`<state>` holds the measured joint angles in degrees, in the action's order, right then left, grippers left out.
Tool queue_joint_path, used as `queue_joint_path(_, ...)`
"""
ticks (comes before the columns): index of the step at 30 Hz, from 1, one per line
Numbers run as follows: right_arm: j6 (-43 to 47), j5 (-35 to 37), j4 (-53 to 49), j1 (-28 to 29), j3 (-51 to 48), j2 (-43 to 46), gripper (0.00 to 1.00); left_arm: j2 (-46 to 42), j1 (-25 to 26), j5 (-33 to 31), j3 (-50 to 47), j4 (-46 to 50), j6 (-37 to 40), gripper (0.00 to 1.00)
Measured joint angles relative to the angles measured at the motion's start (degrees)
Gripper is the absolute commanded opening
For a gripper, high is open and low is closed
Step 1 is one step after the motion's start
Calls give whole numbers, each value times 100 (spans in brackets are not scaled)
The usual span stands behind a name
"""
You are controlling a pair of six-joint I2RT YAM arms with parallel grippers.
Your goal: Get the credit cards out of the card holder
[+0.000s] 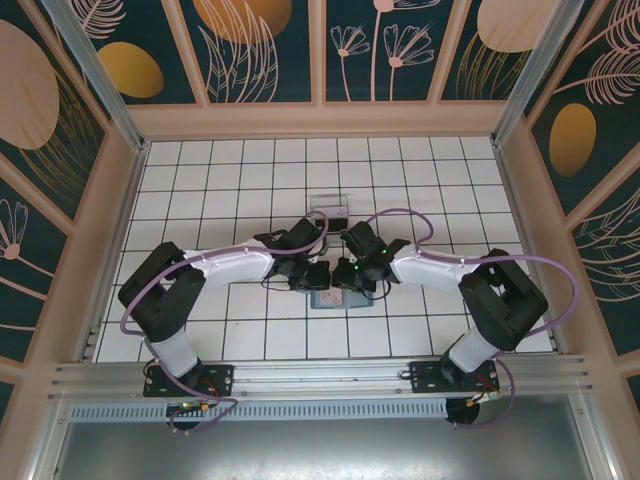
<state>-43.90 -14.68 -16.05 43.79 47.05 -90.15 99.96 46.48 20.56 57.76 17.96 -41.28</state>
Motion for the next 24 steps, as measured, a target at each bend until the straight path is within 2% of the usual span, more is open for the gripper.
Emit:
queue_joint_path(11, 4, -59, 297, -125, -262, -116, 22, 267, -2, 0, -96, -177, -2, 3)
queue_joint_path(24, -17, -551, 953, -289, -570, -151, 20, 243, -7, 66, -313, -535, -42, 0)
